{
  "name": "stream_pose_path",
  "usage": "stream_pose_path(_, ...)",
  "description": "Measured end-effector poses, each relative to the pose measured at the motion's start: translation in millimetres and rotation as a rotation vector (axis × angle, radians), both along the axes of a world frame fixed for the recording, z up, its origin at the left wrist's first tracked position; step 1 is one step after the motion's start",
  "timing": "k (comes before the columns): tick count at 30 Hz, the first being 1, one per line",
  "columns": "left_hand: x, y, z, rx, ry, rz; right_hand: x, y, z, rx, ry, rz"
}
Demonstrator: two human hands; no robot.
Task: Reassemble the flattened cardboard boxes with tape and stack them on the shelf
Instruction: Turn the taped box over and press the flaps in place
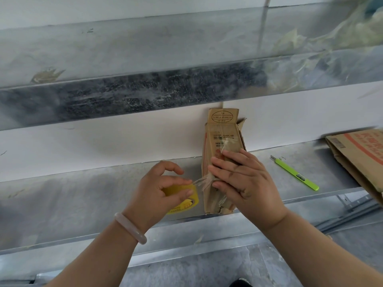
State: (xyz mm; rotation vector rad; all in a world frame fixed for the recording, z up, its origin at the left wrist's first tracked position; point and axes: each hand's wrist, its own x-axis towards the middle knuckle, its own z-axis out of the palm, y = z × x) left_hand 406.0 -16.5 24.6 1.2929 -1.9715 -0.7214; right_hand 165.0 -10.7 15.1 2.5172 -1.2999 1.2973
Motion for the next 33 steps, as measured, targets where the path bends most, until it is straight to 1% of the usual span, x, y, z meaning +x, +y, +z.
stream_pose_path(5,-0.7,-2.2,-1.5,0.007,-0.043,0.002,0.2,0.7,0.2,0.001,0.008,0.000)
stream_pose_path(10,-3.4,0.4,-2.5,-0.061,-0.122,-0.001,1.2,0.4,0.5,-0.007,0.031,0.001)
stream_pose_path(13,-9.0,2.3,0.3,-0.099,-0.145,0.004,2.9,0.4,0.7,-0.038,0.067,-0.021)
stream_pose_path(16,-12.0,2.0,1.4,-0.097,-0.159,0.004,-1.9,3.0,3.5,-0.123,0.168,-0.035)
stream_pose_path(18,-12.4,2.1,1.2,-0.082,-0.153,0.006,-13.9,8.9,0.2,-0.113,0.130,-0.072)
stream_pose_path(19,-12.3,2.9,1.1,-0.073,-0.144,0.009,-23.7,11.7,-4.3,-0.057,0.063,-0.141)
stream_pose_path(20,-12.4,3.9,0.7,-0.065,-0.130,0.015,-35.6,12.8,-9.7,0.045,-0.017,-0.254)
stream_pose_path(21,-12.2,5.1,0.3,-0.060,-0.112,0.021,-50.7,11.1,-17.8,0.192,-0.086,-0.397)
stream_pose_path(22,-12.2,6.8,0.1,-0.061,-0.098,0.024,-67.8,7.3,-27.1,0.370,-0.106,-0.543)
stream_pose_path(24,-12.1,10.1,-0.2,-0.065,-0.079,0.028,-104.7,-1.3,-50.1,0.738,-0.001,-0.759)
stream_pose_path(25,-12.0,11.3,-0.1,-0.067,-0.073,0.035,-120.4,-4.6,-60.2,0.879,0.059,-0.806)
stream_pose_path(26,-11.6,12.2,0.3,-0.070,-0.070,0.045,-133.1,-7.2,-68.4,0.969,0.102,-0.823)
stream_pose_path(28,-11.5,13.1,0.4,-0.075,-0.063,0.066,-149.3,-9.3,-78.2,1.030,0.134,-0.847)
stream_pose_path(33,-11.2,14.6,0.5,-0.085,-0.066,0.099,-150.1,-9.5,-73.9,0.927,0.234,-0.994)
